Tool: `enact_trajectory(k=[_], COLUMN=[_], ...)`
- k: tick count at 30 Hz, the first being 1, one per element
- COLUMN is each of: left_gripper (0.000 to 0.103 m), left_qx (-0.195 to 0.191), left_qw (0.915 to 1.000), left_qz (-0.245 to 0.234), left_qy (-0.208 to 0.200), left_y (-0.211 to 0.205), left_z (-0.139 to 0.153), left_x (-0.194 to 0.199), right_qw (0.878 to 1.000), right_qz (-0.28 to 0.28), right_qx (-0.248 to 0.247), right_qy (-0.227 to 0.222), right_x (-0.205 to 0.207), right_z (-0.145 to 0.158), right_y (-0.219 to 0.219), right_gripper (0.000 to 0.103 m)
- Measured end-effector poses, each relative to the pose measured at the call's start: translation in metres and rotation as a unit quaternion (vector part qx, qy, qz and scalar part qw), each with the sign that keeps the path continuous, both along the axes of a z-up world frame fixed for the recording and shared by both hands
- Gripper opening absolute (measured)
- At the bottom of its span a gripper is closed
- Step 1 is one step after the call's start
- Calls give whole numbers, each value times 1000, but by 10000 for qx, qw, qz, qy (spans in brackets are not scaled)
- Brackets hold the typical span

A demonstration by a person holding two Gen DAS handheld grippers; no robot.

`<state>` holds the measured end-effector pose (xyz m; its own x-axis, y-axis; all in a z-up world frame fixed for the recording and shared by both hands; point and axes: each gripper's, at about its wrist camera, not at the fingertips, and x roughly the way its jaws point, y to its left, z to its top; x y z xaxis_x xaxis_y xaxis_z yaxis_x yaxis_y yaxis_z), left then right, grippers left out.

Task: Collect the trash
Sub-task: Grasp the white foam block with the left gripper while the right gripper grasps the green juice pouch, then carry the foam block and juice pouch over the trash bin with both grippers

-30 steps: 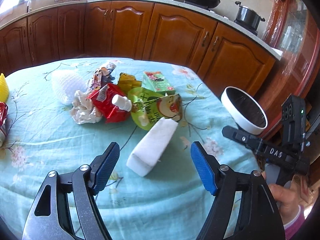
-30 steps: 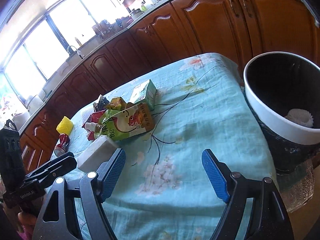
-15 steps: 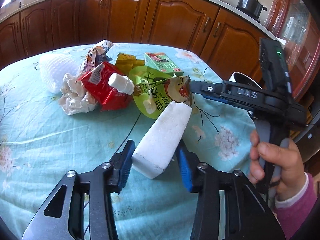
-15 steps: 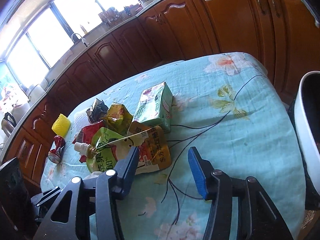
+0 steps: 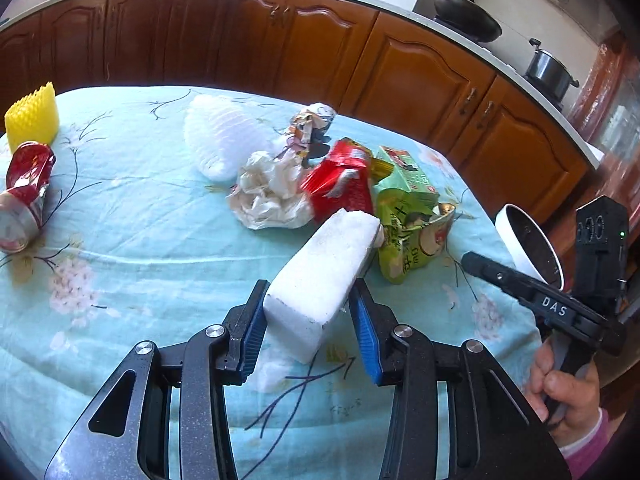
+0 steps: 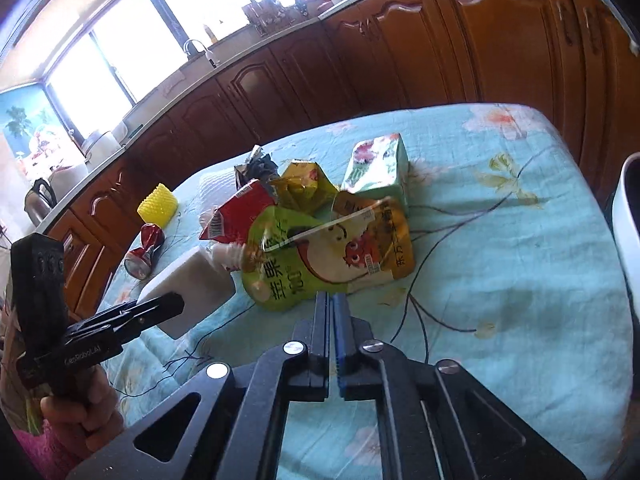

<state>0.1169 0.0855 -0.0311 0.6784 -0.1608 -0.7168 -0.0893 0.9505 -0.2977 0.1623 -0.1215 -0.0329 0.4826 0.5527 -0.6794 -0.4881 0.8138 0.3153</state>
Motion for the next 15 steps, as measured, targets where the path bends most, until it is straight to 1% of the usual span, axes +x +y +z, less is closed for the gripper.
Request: enact_trajectory(k=[2,3,5,6,7,10,12,14,15], left_gripper=[39,39,39,39,39,39,39,39,39], left_qx=[-62,-80,-85,-96,-114,-172,-182,-172,-181], left_qw=[10000,9999,9999,9999,9998,9997,9996,9996,9996], left_qz=[53,65,87,93,97,105,93,87,86], left_qy=[52,66,84,92,105,155,179,188,190], left_y=[7,9,13,16,17,19,19,18,18], left_z=[-4,-5,-6,-7,-8,-10,-11,-11,-11], left_x=[-2,-4,-7,-8,-9,-10,-9,-8,-8], right_qw=[9995,9985,9933,9886,9827,9560,9322,9122,9048], right_qz=[160,311,762,1014,1250,1972,2368,2643,2738], right_qx=[-205,-336,-688,-906,-1127,-1829,-2358,-2805,-2936], right_qy=[-190,-290,-524,-651,-779,-1173,-1389,-1390,-1423], right_x=[7,11,17,18,17,12,10,11,10], right_z=[9,15,23,25,26,23,15,3,0], right_y=[5,10,26,36,46,73,88,99,100], right_gripper=[17,25,33,35,35,35,36,37,37])
